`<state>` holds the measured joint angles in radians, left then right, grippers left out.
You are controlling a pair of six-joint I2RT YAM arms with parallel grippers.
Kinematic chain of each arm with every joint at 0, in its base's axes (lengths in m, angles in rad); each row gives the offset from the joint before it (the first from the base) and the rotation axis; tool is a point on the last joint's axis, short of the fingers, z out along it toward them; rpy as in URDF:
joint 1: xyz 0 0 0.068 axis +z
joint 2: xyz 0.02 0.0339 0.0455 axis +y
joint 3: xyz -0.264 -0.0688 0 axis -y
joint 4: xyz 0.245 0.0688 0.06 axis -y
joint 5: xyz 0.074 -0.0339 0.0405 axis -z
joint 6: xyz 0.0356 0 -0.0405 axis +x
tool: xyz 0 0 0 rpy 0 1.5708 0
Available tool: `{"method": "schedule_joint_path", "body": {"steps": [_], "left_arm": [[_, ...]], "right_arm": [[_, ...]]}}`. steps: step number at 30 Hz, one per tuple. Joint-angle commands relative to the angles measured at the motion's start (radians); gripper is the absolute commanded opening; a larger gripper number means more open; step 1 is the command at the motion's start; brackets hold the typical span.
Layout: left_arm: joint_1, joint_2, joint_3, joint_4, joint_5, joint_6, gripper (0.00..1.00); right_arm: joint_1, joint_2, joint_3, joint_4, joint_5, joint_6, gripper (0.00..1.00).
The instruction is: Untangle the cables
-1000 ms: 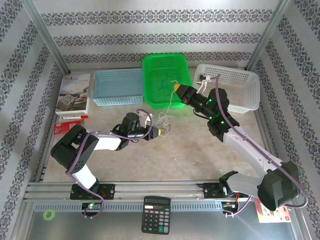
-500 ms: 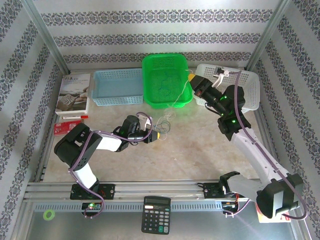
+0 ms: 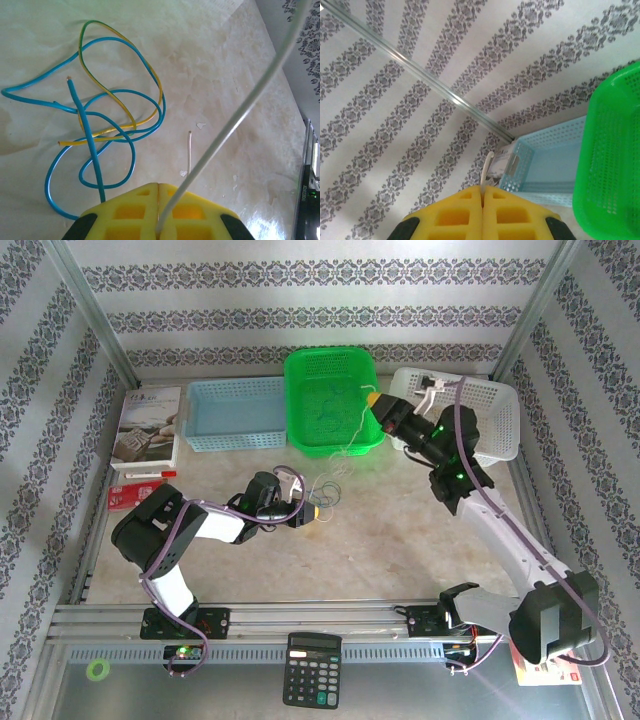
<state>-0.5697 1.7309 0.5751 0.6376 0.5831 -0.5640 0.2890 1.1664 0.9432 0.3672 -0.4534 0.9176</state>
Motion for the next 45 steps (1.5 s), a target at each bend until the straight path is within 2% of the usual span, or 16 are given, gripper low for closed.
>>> {"method": "schedule_joint_path", "body": {"steps": [1,4,6,11,14,17,20,27,36,39,45], "left_arm": [[-0.009,0.018,0.003,0.025,-0.006,0.007,0.00],[-0.009,0.007,0.006,0.027,-0.004,0.003,0.00],[-0.009,-0.007,0.009,0.023,0.001,0.001,0.06],[-0.009,-0.086,0.016,-0.035,0.006,0.013,0.40],[-0.009,-0.146,0.025,-0.110,0.000,0.045,0.56],[-0.007,-0.200,0.025,-0.175,-0.014,0.072,0.71],[-0.006,-0.239,0.021,-0.221,-0.016,0.090,0.79],[-0.004,-0.342,0.036,-0.259,-0.026,0.092,0.85],[0.003,-0.415,0.204,-0.299,-0.029,0.133,0.88],[0.013,-0.403,0.234,-0.252,-0.001,0.139,0.84],[0.044,-0.345,0.258,-0.142,0.076,0.101,0.70]], "right_arm": [[-0.011,0.000,0.088,0.007,-0.062,-0.026,0.00],[0.015,0.025,0.076,0.009,-0.093,-0.034,0.00],[0.037,0.038,0.052,0.017,-0.110,-0.045,0.00],[0.052,0.068,-0.004,0.038,-0.154,-0.107,0.00],[0.050,0.089,-0.034,0.056,-0.169,-0.131,0.00],[0.051,0.112,-0.053,0.085,-0.188,-0.136,0.00],[0.055,0.127,-0.060,0.091,-0.197,-0.140,0.00],[0.083,0.123,-0.060,0.090,-0.204,-0.126,0.00],[0.155,0.096,-0.041,0.051,-0.207,-0.120,0.00],[0.171,0.097,-0.037,0.044,-0.214,-0.119,0.00],[0.180,0.093,-0.034,0.045,-0.219,-0.106,0.00]]}}
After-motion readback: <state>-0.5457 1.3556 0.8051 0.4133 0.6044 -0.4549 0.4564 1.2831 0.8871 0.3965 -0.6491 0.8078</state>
